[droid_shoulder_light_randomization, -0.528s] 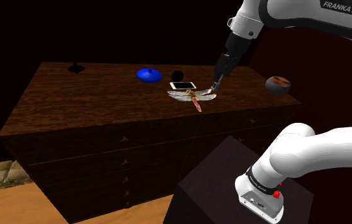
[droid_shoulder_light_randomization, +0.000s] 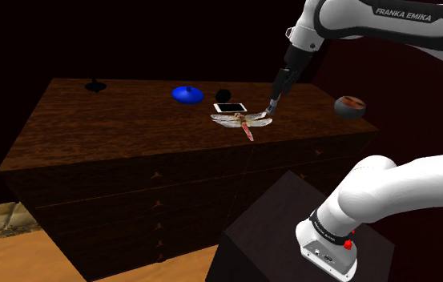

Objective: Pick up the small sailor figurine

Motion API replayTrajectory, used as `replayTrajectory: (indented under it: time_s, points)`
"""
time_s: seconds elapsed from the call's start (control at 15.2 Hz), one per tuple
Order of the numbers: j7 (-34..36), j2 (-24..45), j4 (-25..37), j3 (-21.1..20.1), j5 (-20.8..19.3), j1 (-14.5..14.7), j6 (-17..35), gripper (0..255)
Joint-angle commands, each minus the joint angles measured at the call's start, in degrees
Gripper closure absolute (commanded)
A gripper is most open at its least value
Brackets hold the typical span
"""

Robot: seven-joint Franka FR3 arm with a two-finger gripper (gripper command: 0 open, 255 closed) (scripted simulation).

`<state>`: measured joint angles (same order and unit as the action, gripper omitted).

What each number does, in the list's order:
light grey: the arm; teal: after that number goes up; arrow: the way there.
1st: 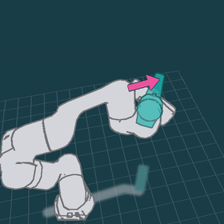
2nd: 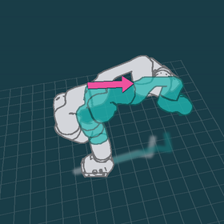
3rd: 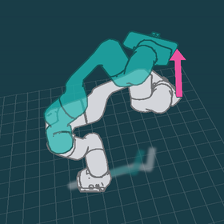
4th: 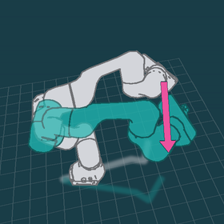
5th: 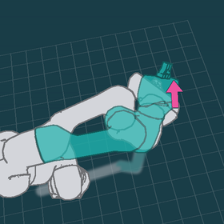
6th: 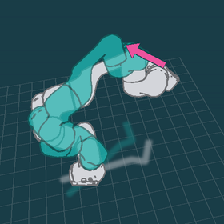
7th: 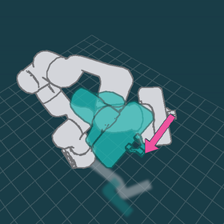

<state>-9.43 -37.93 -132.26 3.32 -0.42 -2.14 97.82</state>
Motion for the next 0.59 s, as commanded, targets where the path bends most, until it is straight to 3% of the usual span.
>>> replayTrajectory:
  time_s: [0.0, 0.53]
  points:
    - [-2.78, 2.38, 0.72, 1.98, -1.37, -0.65, 1.67, 0]
    - [-13.35, 13.36, 6.23, 9.56, -4.85, -2.73, 7.42, 0]
